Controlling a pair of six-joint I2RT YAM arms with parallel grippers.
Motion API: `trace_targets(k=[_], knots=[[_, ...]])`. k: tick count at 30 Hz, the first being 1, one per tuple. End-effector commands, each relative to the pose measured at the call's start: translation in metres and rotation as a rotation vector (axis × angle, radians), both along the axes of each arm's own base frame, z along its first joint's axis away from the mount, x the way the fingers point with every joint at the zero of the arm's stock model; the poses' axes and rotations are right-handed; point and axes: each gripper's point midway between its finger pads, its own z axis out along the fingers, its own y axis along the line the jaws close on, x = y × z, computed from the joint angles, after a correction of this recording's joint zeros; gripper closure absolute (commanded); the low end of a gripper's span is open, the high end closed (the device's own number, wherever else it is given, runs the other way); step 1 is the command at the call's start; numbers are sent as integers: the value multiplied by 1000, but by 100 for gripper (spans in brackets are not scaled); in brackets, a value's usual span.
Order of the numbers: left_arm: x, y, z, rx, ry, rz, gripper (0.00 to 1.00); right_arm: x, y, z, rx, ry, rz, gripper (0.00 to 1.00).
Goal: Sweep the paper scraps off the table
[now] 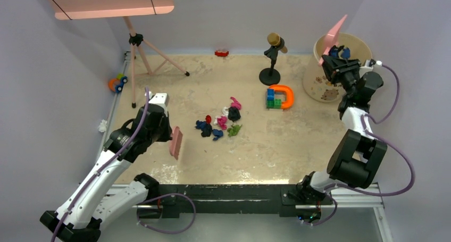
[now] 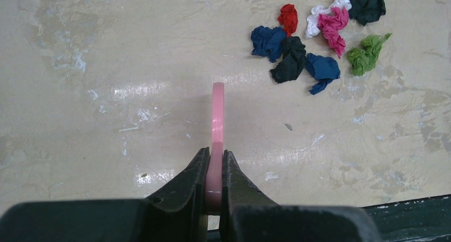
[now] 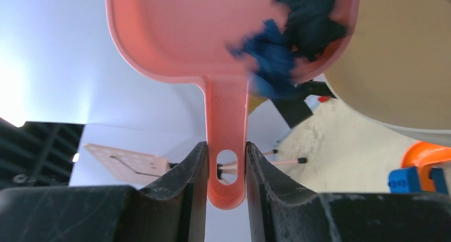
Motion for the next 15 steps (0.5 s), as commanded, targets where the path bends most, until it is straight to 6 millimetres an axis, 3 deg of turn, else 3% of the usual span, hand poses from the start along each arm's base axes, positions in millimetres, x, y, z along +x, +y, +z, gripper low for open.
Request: trace_targets(k=[1, 7, 12, 15], knots=[[7, -3, 7, -12, -50, -15, 100, -28, 12, 71, 17, -316, 54, 100], [7, -3, 7, -9, -46, -15, 100, -39, 9, 82, 17, -356, 22, 100], [6, -1, 8, -10, -52, -9, 100, -44, -5, 48, 90, -293, -47, 100], [6, -1, 8, -12, -59, -8, 100, -45, -4, 35, 104, -287, -20, 100]])
